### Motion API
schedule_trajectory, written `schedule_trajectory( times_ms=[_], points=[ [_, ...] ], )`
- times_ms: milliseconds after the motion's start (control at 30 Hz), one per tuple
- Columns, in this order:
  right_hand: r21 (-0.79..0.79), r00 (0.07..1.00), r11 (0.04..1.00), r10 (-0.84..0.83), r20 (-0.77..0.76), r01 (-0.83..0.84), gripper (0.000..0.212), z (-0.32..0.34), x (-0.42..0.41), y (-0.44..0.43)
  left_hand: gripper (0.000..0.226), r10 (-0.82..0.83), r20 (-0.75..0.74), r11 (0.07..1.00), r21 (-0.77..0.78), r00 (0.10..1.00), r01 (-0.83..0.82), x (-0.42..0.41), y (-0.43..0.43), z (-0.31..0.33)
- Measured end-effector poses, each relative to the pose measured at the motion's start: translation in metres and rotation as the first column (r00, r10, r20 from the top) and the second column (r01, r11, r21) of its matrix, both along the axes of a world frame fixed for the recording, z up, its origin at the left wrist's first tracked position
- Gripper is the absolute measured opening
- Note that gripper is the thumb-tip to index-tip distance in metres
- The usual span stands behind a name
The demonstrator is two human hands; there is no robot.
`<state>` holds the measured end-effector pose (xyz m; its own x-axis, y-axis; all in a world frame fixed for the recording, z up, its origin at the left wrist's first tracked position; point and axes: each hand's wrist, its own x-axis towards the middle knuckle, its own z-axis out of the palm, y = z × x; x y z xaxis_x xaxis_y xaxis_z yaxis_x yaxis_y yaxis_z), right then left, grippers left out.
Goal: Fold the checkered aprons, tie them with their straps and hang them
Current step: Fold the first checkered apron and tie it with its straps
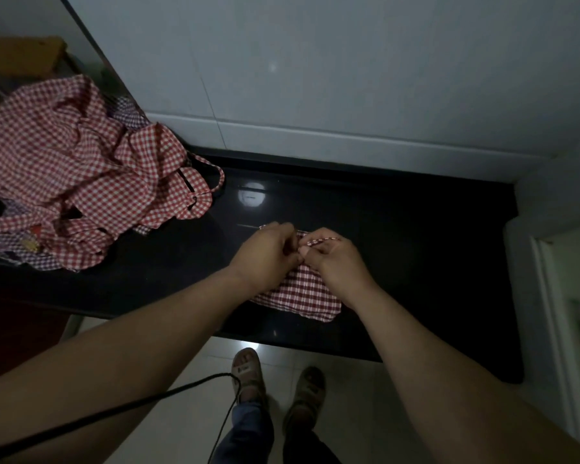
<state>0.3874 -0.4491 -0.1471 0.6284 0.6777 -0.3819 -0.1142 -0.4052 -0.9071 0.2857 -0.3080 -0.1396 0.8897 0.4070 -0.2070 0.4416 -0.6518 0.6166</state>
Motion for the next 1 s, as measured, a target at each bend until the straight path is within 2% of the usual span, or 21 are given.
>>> schedule_trajectory(
  times_ms=[100, 267, 467, 533, 667, 733, 867, 933, 1000],
  points=[
    [0.023, 0.999, 1.0, 0.013, -0.049, -0.012, 0.009, 0.0, 0.002, -0.002, 0.021, -0.116, 0.02, 0.992, 0.043, 0.993, 0.115, -0.001, 0.006, -0.003],
    [0.041, 0.999, 0.999, -0.009, -0.033, 0.01, 0.011, -0.002, 0.0, -0.003, 0.019, -0.305, 0.05, 0.901, 0.34, 0.951, 0.271, 0.001, 0.02, -0.005],
    [0.054, 0.997, 0.998, -0.012, -0.076, 0.017, 0.015, -0.001, 0.0, -0.003, 0.022, -0.411, 0.038, 0.883, 0.265, 0.911, 0.387, 0.012, 0.034, -0.011],
    [0.044, 0.996, 0.999, -0.025, -0.085, 0.029, 0.012, 0.0, 0.002, -0.001, 0.025, -0.416, 0.046, 0.893, 0.211, 0.908, 0.398, 0.013, 0.035, -0.015],
    [-0.006, 0.999, 0.999, -0.041, 0.006, 0.041, 0.009, 0.0, 0.001, 0.002, 0.024, -0.401, 0.069, 0.913, 0.11, 0.913, 0.393, 0.011, 0.04, -0.018],
    [-0.011, 0.998, 0.998, -0.06, 0.015, 0.06, 0.01, -0.002, -0.002, 0.003, 0.022, -0.411, 0.051, 0.904, 0.149, 0.91, 0.4, 0.011, 0.038, -0.016],
    [0.008, 0.993, 0.994, -0.109, 0.038, 0.109, 0.014, -0.003, -0.011, 0.004, 0.023, -0.352, 0.012, 0.878, 0.351, 0.936, 0.326, 0.011, 0.017, -0.02],
    [-0.001, 0.988, 0.992, -0.123, 0.096, 0.124, 0.014, -0.004, -0.016, 0.004, 0.023, -0.3, -0.009, 0.886, 0.369, 0.954, 0.282, 0.011, 0.008, -0.026],
    [-0.004, 0.98, 0.989, -0.148, 0.135, 0.15, 0.014, -0.006, -0.022, 0.004, 0.017, -0.257, 0.024, 0.918, 0.319, 0.966, 0.236, 0.009, 0.005, -0.029]
  ],
)
